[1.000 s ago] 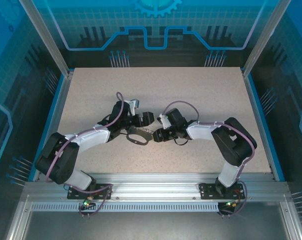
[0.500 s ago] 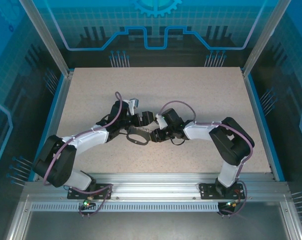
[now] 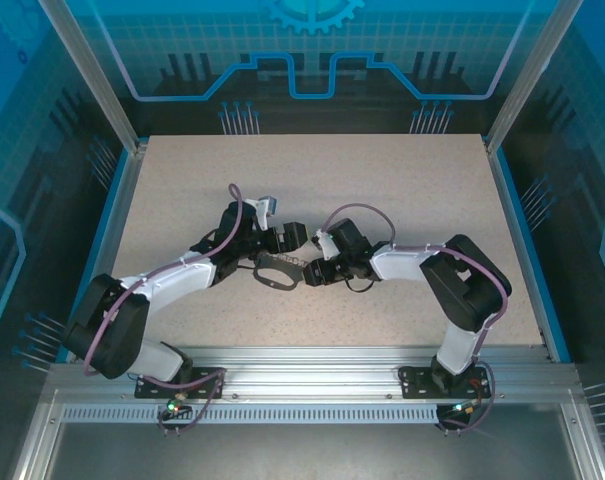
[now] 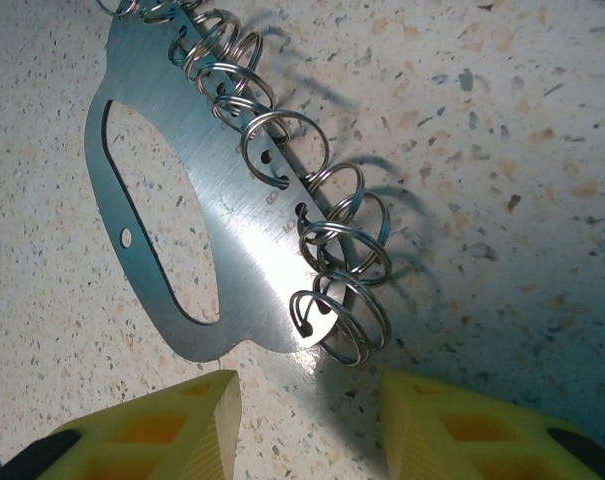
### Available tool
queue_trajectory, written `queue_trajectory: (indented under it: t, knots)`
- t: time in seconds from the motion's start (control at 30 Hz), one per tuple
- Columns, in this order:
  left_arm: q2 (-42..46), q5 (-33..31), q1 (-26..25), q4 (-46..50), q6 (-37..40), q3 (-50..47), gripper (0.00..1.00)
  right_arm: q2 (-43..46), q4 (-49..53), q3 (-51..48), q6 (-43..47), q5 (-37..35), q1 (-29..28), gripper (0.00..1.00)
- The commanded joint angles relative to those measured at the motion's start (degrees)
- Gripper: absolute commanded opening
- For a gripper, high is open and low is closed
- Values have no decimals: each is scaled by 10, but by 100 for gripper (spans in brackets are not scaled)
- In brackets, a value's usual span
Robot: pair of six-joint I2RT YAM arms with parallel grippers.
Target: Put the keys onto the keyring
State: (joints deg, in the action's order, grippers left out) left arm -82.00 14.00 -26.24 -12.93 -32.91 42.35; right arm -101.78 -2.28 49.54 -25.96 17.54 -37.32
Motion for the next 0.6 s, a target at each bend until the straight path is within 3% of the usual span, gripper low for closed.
queue_trajectory:
  t: [0.0, 0.37, 0.57]
  knots:
    - [14, 7, 5, 5, -1, -9, 99, -5, 0, 5, -4, 1, 5, 43]
    - [13, 6, 5, 4, 0, -9, 99, -34, 1, 47, -5, 21, 1, 42]
    - [14, 6, 5, 3, 0, -10, 99, -28, 8, 50, -2, 29, -3, 35]
